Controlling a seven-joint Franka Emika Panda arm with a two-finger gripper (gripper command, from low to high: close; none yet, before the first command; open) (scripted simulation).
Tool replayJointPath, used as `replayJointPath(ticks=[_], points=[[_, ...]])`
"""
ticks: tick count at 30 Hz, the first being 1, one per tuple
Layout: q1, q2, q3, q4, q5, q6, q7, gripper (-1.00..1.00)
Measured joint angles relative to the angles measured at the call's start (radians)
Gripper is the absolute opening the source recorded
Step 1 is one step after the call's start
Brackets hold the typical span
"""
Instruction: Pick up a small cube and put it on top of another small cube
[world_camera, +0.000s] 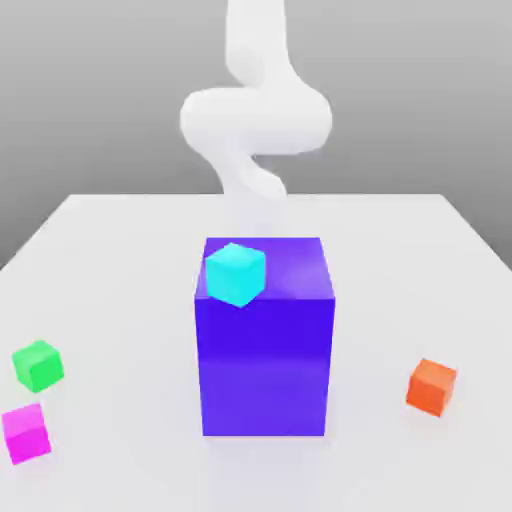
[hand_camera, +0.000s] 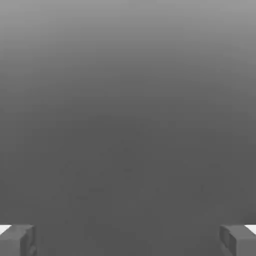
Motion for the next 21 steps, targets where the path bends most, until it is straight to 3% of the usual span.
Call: replayJointPath(ticks=[21], points=[[-0.256, 0.768, -0.201, -0.076, 0.115, 0.277, 0.210, 0.00]])
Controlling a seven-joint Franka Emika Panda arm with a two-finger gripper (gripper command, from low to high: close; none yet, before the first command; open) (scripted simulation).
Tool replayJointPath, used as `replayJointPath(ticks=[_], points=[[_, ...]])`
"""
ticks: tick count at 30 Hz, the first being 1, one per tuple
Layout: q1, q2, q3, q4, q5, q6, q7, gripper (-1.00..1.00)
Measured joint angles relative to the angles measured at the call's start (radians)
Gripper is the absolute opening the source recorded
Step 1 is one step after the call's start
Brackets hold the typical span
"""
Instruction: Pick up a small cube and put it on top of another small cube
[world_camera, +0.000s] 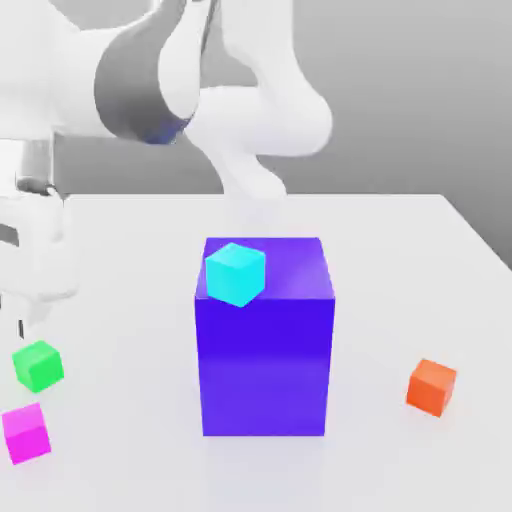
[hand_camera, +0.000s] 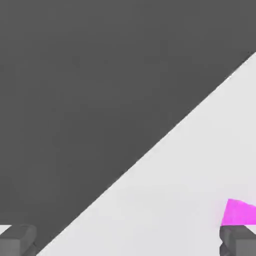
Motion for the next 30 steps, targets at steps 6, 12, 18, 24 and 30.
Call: replayJointPath(ticks=[6, 12, 18, 24, 30], points=[[-0.065, 0.221, -0.036, -0.019, 0.059, 0.079, 0.038, 0.00], [-0.133, 0.400, 0.033, 0.014, 0.143, 0.204, -0.014, -1.00], [-0.137, 0.408, 0.037, 0.015, 0.144, 0.211, -0.015, -1.00], [-0.093, 0.228, -0.045, -0.041, 0.061, 0.087, 0.082, -1.00], [-0.110, 0.073, -0.160, -0.161, 0.007, 0.055, 0.318, -1.00]])
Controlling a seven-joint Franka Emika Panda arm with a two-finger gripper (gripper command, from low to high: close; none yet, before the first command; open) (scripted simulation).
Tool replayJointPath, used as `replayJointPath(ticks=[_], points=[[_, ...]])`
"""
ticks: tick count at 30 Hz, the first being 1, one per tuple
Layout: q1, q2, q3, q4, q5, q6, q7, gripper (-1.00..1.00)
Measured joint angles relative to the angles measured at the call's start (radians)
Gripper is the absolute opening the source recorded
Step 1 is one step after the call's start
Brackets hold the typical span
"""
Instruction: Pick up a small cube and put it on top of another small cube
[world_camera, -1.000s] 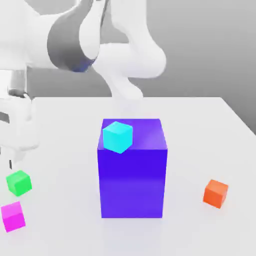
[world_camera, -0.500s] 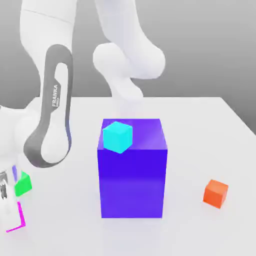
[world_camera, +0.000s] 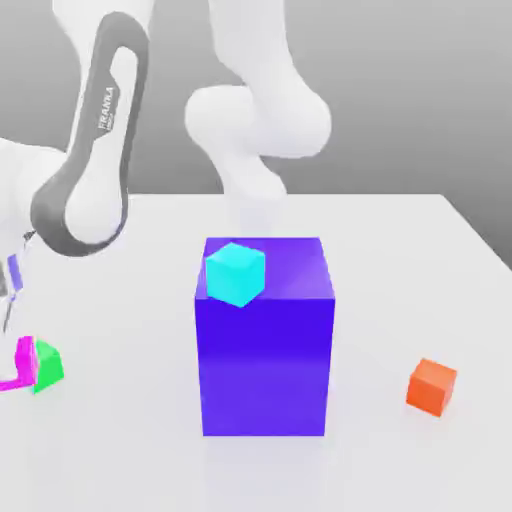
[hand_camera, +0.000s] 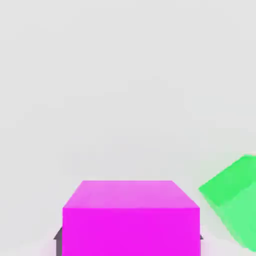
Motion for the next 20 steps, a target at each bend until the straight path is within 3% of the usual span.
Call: replayJointPath(ticks=[4, 9, 10, 16, 20], points=[[-0.079, -0.111, -0.044, -0.083, -0.102, -0.016, 0.211, -1.00], [-0.107, 0.021, 0.011, -0.092, 0.032, 0.114, 0.147, -1.00], [-0.124, 0.056, 0.037, -0.089, 0.070, 0.144, 0.120, 1.00], [-0.135, 0.073, 0.051, -0.088, 0.086, 0.158, 0.109, 1.00], [-0.114, -0.027, 0.006, -0.096, -0.025, 0.074, 0.190, 1.00]])
